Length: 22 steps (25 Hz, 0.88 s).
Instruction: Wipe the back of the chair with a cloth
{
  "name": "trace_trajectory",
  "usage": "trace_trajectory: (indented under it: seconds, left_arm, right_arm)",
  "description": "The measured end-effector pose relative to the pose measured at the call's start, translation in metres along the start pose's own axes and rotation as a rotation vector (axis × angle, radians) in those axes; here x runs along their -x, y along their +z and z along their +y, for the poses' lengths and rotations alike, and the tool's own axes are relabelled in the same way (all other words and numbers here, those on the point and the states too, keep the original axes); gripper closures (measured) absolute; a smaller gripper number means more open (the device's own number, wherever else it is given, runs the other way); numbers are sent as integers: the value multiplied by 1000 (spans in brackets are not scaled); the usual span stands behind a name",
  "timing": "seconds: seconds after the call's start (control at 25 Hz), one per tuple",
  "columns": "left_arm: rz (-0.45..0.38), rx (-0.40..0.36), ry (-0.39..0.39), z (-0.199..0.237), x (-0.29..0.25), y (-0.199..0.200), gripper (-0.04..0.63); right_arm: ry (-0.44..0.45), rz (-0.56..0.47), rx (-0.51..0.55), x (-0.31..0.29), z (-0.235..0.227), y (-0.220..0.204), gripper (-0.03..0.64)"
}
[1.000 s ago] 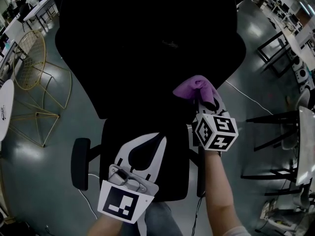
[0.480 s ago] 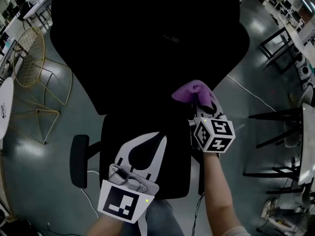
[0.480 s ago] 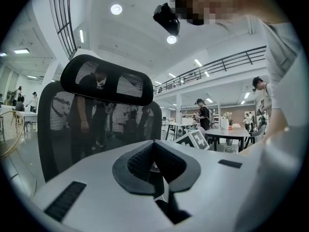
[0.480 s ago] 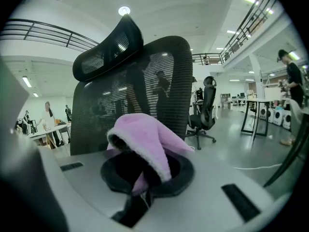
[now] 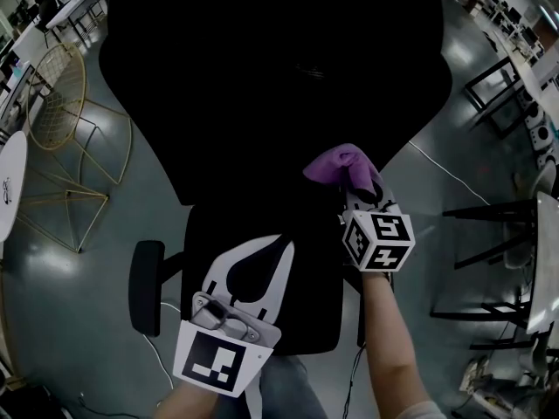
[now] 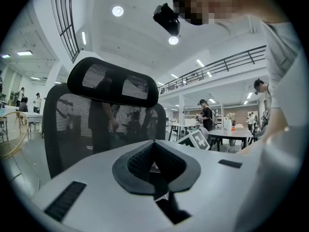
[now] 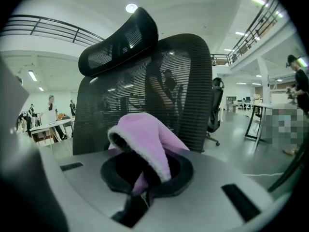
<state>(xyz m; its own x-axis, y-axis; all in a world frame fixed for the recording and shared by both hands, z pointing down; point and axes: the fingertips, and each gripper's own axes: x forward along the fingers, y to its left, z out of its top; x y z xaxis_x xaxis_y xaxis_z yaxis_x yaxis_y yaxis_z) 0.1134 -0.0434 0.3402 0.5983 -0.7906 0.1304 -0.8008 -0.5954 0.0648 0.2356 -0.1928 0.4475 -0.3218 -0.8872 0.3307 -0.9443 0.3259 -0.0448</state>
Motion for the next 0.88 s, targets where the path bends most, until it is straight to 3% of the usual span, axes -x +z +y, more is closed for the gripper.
trace_trajectory:
  seconds: [0.88]
  left_arm:
    - [-2,18,110,82,62,-3,583]
  right_arm:
    - [100,28,91,-48,115,13,572]
